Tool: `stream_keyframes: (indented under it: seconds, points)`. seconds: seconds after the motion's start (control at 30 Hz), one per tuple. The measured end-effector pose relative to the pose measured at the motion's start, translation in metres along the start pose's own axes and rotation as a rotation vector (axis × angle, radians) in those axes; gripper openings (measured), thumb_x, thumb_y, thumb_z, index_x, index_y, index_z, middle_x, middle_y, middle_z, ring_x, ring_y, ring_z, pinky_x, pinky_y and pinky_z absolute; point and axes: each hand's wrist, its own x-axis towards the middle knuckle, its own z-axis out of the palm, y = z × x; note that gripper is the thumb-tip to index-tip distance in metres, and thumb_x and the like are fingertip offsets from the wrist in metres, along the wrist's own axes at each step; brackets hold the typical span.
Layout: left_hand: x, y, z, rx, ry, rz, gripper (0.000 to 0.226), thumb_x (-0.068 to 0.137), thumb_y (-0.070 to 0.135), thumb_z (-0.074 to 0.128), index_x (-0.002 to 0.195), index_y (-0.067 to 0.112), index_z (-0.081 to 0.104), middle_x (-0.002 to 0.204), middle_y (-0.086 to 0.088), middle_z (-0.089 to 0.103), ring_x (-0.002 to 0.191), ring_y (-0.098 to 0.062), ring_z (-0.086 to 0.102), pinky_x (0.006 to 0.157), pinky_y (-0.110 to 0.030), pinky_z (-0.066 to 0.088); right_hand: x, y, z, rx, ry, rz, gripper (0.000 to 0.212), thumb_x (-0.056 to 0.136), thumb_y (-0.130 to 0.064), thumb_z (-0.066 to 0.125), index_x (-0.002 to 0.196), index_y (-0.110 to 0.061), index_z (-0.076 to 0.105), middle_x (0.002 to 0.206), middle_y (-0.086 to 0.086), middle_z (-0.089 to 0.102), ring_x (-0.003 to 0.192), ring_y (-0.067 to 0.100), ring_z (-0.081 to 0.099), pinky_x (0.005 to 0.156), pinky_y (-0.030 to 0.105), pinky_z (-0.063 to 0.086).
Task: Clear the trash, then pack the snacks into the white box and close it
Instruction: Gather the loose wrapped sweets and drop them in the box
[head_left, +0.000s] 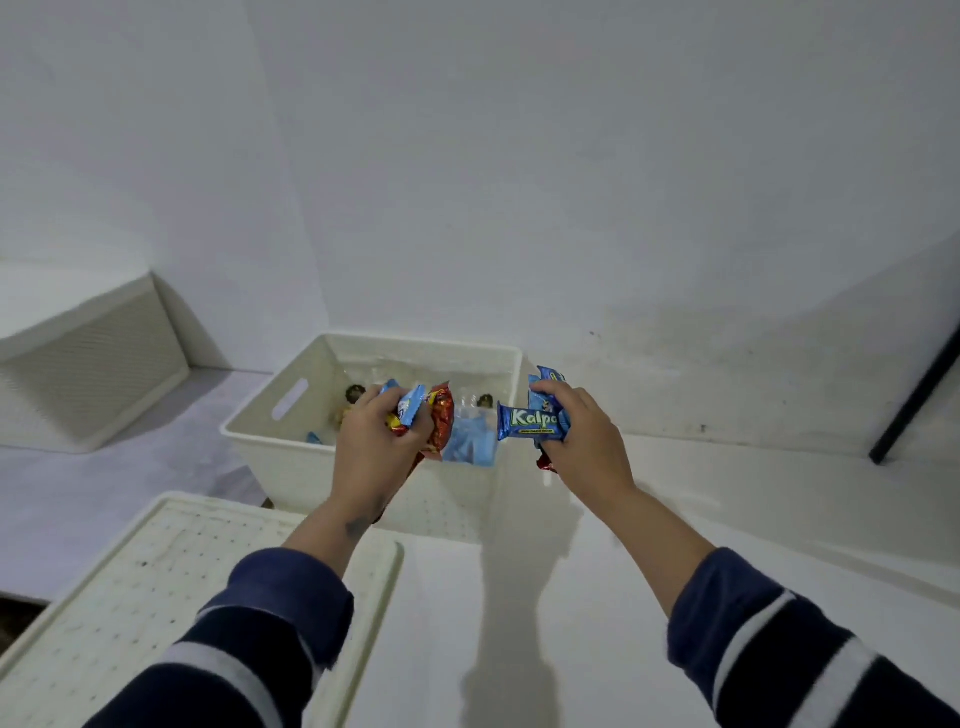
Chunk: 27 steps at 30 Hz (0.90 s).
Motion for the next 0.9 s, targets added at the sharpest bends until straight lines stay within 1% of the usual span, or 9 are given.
stream_keyframes:
  seconds: [0.13,0.2,0.3,0.4,0.5,0.67,0.73,0.8,0.9]
  points:
    - [0.043,-0.022,-0.036,-0.063,-0.044,-0.059,0.016,0.088,0.024,0.060,0.072,0.027,0.063,0.077,-0.001,0.060,0.062,-0.008,0.059,0.054,-0.023,0.049,0.032,-0.037,0.040,-0.020,-0.029,-0.055,0.063,0.074,0.002,0.057,0.122,-0.038,0.053,0.105,-0.009,0.054,0.082,0.018,0.061,0.071,0.034,0.055]
    - [0.066,-0.040,-0.051,-0.082,-0.108,-0.058,0.016,0.089,0.025,0.060,0.074,0.023,0.064,0.072,0.002,0.060,0.050,-0.002,0.055,0.045,-0.016,0.043,0.046,-0.052,0.063,-0.047,-0.042,-0.066,0.060,0.077,0.001,0.060,0.123,-0.037,0.053,0.107,-0.008,0.055,0.084,0.017,0.060,0.071,0.033,0.054]
    - [0.106,-0.072,-0.068,-0.095,-0.206,-0.072,0.017,0.089,0.026,0.061,0.073,0.022,0.064,0.066,0.005,0.059,0.050,-0.007,0.052,0.050,-0.023,0.042,0.069,-0.068,0.101,-0.038,-0.078,-0.044,0.055,0.079,-0.003,0.065,0.121,-0.038,0.053,0.114,-0.006,0.058,0.089,0.017,0.061,0.073,0.034,0.054]
    - [0.142,-0.108,-0.077,-0.060,-0.314,-0.068,0.016,0.088,0.026,0.062,0.072,0.024,0.063,0.063,0.008,0.059,0.048,-0.003,0.051,0.050,-0.021,0.043,0.089,-0.074,0.140,-0.008,-0.150,0.011,0.052,0.079,-0.002,0.066,0.115,-0.037,0.056,0.122,-0.008,0.061,0.093,0.013,0.063,0.075,0.030,0.053]
    - [0.165,-0.141,-0.077,0.027,-0.411,0.003,0.013,0.086,0.023,0.064,0.073,0.025,0.064,0.075,0.008,0.062,0.064,-0.003,0.056,0.057,-0.014,0.041,0.102,-0.074,0.175,-0.021,-0.215,0.087,0.049,0.081,-0.001,0.065,0.115,-0.036,0.056,0.119,-0.007,0.065,0.088,0.011,0.063,0.072,0.027,0.051]
    - [0.187,-0.187,-0.065,0.185,-0.605,0.022,0.014,0.083,0.030,0.066,0.070,0.033,0.062,0.089,0.004,0.062,0.080,-0.014,0.060,0.068,-0.025,0.048,0.113,-0.069,0.215,-0.125,-0.335,0.188,0.043,0.085,-0.010,0.064,0.120,-0.034,0.053,0.122,-0.004,0.062,0.092,0.012,0.060,0.076,0.028,0.051]
    - [0.189,-0.196,-0.061,0.245,-0.702,0.020,0.003,0.084,0.032,0.066,0.084,0.030,0.066,0.094,0.006,0.059,0.078,-0.009,0.057,0.063,-0.016,0.042,0.115,-0.068,0.222,-0.139,-0.438,0.241,0.054,0.086,-0.012,0.064,0.132,-0.032,0.045,0.131,-0.001,0.057,0.102,0.013,0.058,0.084,0.024,0.048]
    - [0.188,-0.203,-0.058,0.239,-0.776,0.003,0.020,0.084,0.031,0.067,0.102,0.024,0.065,0.098,0.008,0.058,0.081,-0.006,0.056,0.061,-0.008,0.037,0.116,-0.067,0.225,-0.114,-0.558,0.309,0.073,0.085,-0.012,0.066,0.145,-0.030,0.030,0.142,0.001,0.048,0.119,0.017,0.053,0.096,0.024,0.042]
    - [0.186,-0.208,-0.060,0.185,-0.828,-0.055,0.040,0.084,0.035,0.068,0.122,0.029,0.059,0.117,0.013,0.056,0.105,-0.005,0.053,0.082,-0.013,0.037,0.119,-0.072,0.223,-0.132,-0.622,0.383,0.085,0.084,-0.016,0.069,0.150,-0.032,0.019,0.139,0.007,0.047,0.118,0.020,0.051,0.099,0.030,0.041]
